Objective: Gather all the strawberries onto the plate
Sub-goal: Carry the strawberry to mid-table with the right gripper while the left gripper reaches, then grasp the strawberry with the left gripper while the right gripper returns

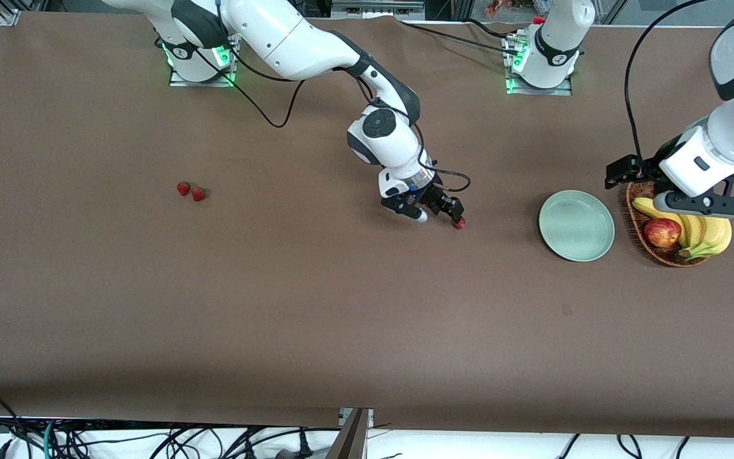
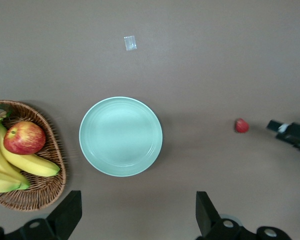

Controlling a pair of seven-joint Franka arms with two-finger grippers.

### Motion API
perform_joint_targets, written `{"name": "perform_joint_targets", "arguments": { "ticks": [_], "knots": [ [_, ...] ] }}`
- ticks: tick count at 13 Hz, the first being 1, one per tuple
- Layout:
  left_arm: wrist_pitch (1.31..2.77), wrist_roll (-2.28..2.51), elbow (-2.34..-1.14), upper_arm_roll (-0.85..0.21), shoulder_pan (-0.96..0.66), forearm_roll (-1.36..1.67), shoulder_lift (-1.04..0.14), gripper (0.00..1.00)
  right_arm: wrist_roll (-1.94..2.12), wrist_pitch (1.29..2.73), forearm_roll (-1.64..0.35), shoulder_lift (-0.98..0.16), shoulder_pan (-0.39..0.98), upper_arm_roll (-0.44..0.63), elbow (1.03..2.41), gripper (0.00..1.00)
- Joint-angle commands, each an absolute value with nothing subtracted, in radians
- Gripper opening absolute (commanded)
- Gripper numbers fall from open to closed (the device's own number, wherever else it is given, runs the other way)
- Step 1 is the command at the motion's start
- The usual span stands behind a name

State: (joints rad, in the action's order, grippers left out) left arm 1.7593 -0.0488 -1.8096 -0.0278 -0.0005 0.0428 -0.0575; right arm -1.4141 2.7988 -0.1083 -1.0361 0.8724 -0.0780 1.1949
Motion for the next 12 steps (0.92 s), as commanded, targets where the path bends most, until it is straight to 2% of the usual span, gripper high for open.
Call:
{"name": "perform_joint_targets", "arguments": {
  "ticks": [1,2,5,7,9,10,12],
  "knots": [
    [1.862,-0.06,-1.915,-0.034,-0.001,0.055,-0.043,1.0,-1.337,2.621,-0.101,-0.976,0.838,-0.032,1.187,0.99],
    [1.912,-0.051,-1.958,-0.04,-0.011,0.055,-0.043,1.0,-1.24,2.53,-0.11,-0.948,0.801,-0.032,1.19,0.99],
    [2.086,0.11,-2.077,-0.156,-0.009,0.055,-0.054,1.0,-0.964,2.296,-0.115,-0.838,0.698,-0.028,1.257,0.99],
    [2.188,0.272,-2.098,-0.259,-0.009,0.049,-0.121,1.0,-0.774,2.164,-0.115,-0.743,0.648,0.0,1.34,0.99],
    [2.296,0.42,-2.102,-0.337,-0.011,0.011,-0.211,1.0,-0.601,2.041,-0.115,-0.64,0.643,0.076,1.431,0.99],
    [2.343,0.505,-2.111,-0.36,-0.012,-0.053,-0.251,1.0,-0.493,2.028,-0.115,-0.577,0.641,0.121,1.527,0.99],
    [2.434,0.694,-2.111,-0.387,-0.028,-0.205,-0.36,1.0,-0.302,2.103,-0.115,-0.435,0.643,0.219,1.784,0.99]
  ]
}}
